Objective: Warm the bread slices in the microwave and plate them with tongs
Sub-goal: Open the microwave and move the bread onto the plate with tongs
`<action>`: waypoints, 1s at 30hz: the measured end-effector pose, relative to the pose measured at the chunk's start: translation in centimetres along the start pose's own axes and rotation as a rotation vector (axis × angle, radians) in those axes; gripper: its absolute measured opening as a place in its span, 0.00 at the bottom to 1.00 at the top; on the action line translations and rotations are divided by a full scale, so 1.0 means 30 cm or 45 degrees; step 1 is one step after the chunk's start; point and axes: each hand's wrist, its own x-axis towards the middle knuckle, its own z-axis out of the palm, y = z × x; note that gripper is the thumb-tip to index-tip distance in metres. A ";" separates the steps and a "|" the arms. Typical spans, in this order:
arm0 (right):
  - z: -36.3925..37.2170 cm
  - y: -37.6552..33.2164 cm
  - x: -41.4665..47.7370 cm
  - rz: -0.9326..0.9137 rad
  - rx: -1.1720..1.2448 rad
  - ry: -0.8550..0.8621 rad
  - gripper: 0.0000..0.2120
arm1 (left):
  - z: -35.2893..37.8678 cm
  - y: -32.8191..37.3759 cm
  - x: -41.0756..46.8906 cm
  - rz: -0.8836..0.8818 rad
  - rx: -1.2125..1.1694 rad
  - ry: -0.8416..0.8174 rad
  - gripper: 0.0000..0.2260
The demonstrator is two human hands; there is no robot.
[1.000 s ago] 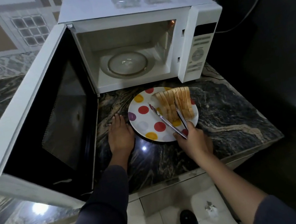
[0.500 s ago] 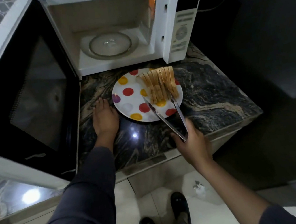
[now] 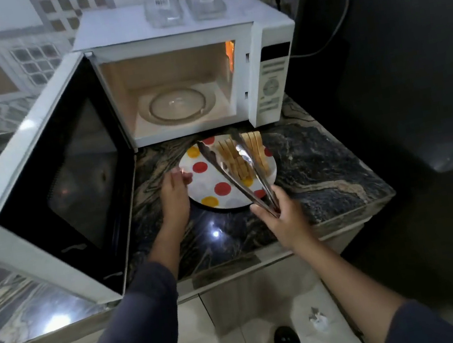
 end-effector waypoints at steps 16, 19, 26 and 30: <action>-0.029 -0.143 0.169 0.011 0.201 -0.613 0.19 | -0.025 0.074 -0.114 -0.247 -0.874 -0.453 0.05; -0.046 -0.158 0.186 -0.037 0.090 -0.587 0.09 | 0.017 0.069 -0.093 -0.283 -0.952 -0.288 0.02; -0.092 -0.158 0.227 -0.001 0.023 -0.439 0.12 | 0.050 0.049 -0.056 -0.298 -1.037 -0.068 0.03; -0.108 -0.159 0.244 0.013 0.121 -0.432 0.08 | 0.059 0.052 -0.046 -0.305 -1.090 -0.011 0.04</action>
